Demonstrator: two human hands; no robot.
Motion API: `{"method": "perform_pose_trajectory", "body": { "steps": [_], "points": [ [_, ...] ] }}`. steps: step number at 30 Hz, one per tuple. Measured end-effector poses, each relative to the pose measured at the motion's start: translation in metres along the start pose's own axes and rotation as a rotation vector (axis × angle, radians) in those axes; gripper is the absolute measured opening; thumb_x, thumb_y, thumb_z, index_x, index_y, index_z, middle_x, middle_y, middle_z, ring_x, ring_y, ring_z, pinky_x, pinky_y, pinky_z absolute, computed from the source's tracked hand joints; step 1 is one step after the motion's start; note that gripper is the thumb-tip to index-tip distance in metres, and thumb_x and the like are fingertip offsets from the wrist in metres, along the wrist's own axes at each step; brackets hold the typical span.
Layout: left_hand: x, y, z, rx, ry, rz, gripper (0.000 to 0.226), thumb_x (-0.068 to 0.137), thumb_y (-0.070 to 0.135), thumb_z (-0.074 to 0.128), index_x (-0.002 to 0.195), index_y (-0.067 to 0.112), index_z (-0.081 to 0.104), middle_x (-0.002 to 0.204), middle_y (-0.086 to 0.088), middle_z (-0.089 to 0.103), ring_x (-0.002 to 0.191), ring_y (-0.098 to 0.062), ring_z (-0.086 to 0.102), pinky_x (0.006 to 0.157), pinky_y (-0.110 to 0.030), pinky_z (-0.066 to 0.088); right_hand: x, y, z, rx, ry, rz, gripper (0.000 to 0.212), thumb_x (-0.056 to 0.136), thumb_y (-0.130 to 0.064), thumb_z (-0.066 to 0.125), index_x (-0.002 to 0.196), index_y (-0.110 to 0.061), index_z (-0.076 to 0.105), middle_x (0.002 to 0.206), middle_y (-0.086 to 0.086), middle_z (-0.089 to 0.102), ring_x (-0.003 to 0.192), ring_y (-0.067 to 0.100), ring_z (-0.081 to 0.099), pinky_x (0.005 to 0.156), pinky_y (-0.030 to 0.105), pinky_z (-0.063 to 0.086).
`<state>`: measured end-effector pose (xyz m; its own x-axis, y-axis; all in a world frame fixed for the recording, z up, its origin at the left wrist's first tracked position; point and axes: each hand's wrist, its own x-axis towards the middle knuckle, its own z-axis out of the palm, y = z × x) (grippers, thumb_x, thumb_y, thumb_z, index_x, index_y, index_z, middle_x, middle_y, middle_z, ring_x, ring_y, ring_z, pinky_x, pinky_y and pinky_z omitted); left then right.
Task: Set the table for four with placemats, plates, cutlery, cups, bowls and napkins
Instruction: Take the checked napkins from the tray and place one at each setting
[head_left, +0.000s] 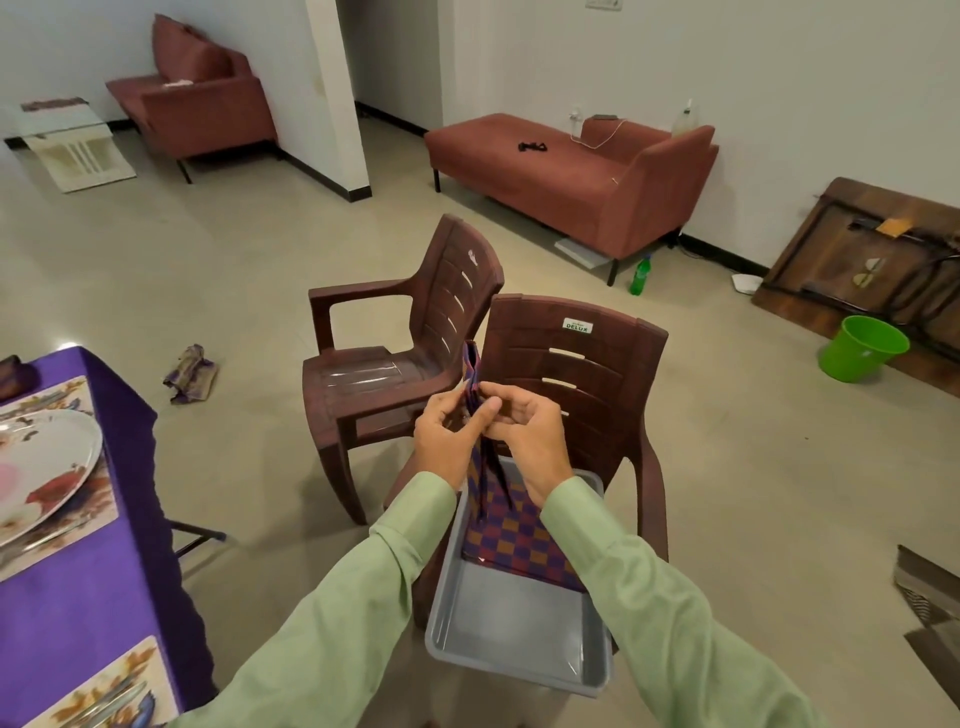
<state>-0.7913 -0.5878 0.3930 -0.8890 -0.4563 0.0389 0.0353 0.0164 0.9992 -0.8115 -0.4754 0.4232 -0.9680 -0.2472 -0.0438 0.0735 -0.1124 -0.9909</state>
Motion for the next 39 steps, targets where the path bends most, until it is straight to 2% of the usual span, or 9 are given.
{"method": "perform_pose_trajectory", "body": {
  "steps": [4, 10, 15, 20, 23, 28, 32, 36, 39],
  "points": [
    [0.007, -0.001, -0.002, 0.012, 0.075, 0.034, 0.019, 0.092, 0.009, 0.065, 0.11, 0.006, 0.07, 0.106, -0.006, 0.066, 0.101, -0.019, 0.065, 0.095, -0.044, 0.053, 0.003, -0.001, -0.003, 0.01, -0.07, -0.028, 0.046, 0.085, 0.021, 0.049, 0.119, -0.004, 0.066, 0.113, 0.006, 0.073, 0.109, 0.016, 0.068, 0.099, 0.031, 0.052],
    [0.012, 0.017, -0.016, -0.108, -0.026, -0.063, 0.014, 0.099, 0.023, 0.054, 0.105, 0.024, 0.066, 0.104, -0.002, 0.072, 0.104, -0.02, 0.067, 0.091, -0.04, 0.056, 0.012, 0.009, -0.021, -0.108, 0.131, -0.01, 0.046, 0.082, 0.006, 0.064, 0.118, -0.022, 0.062, 0.12, -0.009, 0.065, 0.116, 0.004, 0.057, 0.107, 0.036, 0.046],
    [0.022, 0.045, -0.038, -0.212, -0.235, -0.093, 0.016, 0.101, 0.015, 0.049, 0.107, 0.014, 0.064, 0.097, -0.003, 0.073, 0.096, -0.02, 0.068, 0.086, -0.035, 0.056, 0.032, 0.016, -0.039, -0.11, -0.108, 0.142, 0.081, 0.075, -0.011, 0.083, 0.141, -0.032, 0.041, 0.143, -0.006, 0.051, 0.134, 0.011, 0.041, 0.11, 0.036, 0.033],
    [0.031, 0.059, -0.058, -0.29, -0.321, -0.092, 0.019, 0.096, 0.017, 0.057, 0.114, 0.013, 0.061, 0.103, -0.005, 0.071, 0.097, -0.017, 0.068, 0.082, -0.03, 0.058, 0.036, 0.01, -0.036, 0.043, -0.183, 0.058, 0.036, 0.081, 0.007, 0.07, 0.113, -0.01, 0.067, 0.112, 0.012, 0.072, 0.107, 0.029, 0.068, 0.097, 0.055, 0.051],
    [0.027, 0.039, -0.065, -0.101, -0.325, -0.062, 0.035, 0.08, 0.006, 0.076, 0.111, 0.016, 0.063, 0.107, -0.005, 0.071, 0.099, -0.016, 0.069, 0.083, -0.031, 0.059, 0.039, 0.003, -0.032, 0.106, -0.143, 0.009, 0.027, 0.081, 0.01, 0.068, 0.104, -0.003, 0.072, 0.104, 0.019, 0.073, 0.1, 0.035, 0.069, 0.09, 0.051, 0.055],
    [0.023, 0.013, -0.065, -0.103, -0.234, -0.014, 0.023, 0.084, -0.01, 0.062, 0.101, 0.005, 0.066, 0.09, -0.001, 0.076, 0.086, -0.018, 0.072, 0.073, -0.031, 0.059, 0.05, -0.007, -0.036, 0.114, -0.122, 0.034, 0.026, 0.083, 0.014, 0.063, 0.098, -0.005, 0.073, 0.097, 0.019, 0.073, 0.096, 0.037, 0.069, 0.081, 0.044, 0.059],
    [0.034, 0.024, -0.062, -0.141, -0.133, 0.024, 0.019, 0.088, -0.013, 0.055, 0.09, 0.001, 0.068, 0.088, -0.003, 0.076, 0.087, -0.02, 0.072, 0.071, -0.032, 0.059, 0.054, -0.006, -0.047, 0.139, -0.237, -0.006, 0.028, 0.089, 0.015, 0.048, 0.107, 0.007, 0.067, 0.116, 0.024, 0.067, 0.113, 0.037, 0.063, 0.088, 0.044, 0.057],
    [0.041, 0.026, -0.06, -0.164, -0.151, 0.032, 0.025, 0.093, -0.015, 0.046, 0.082, -0.002, 0.065, 0.095, -0.006, 0.076, 0.095, -0.024, 0.071, 0.072, -0.032, 0.06, 0.05, -0.008, -0.054, 0.171, -0.26, 0.029, 0.038, 0.092, 0.012, 0.042, 0.114, -0.004, 0.069, 0.126, 0.016, 0.066, 0.119, 0.036, 0.061, 0.089, 0.043, 0.055],
    [0.044, 0.025, -0.057, -0.182, -0.132, 0.028, 0.024, 0.092, -0.016, 0.046, 0.081, -0.003, 0.063, 0.098, -0.009, 0.075, 0.098, -0.027, 0.07, 0.072, -0.034, 0.06, 0.048, -0.008, -0.06, 0.232, -0.211, 0.059, 0.036, 0.098, -0.009, 0.042, 0.125, -0.012, 0.064, 0.131, 0.01, 0.064, 0.12, 0.032, 0.059, 0.099, 0.048, 0.046]
  ]
}}
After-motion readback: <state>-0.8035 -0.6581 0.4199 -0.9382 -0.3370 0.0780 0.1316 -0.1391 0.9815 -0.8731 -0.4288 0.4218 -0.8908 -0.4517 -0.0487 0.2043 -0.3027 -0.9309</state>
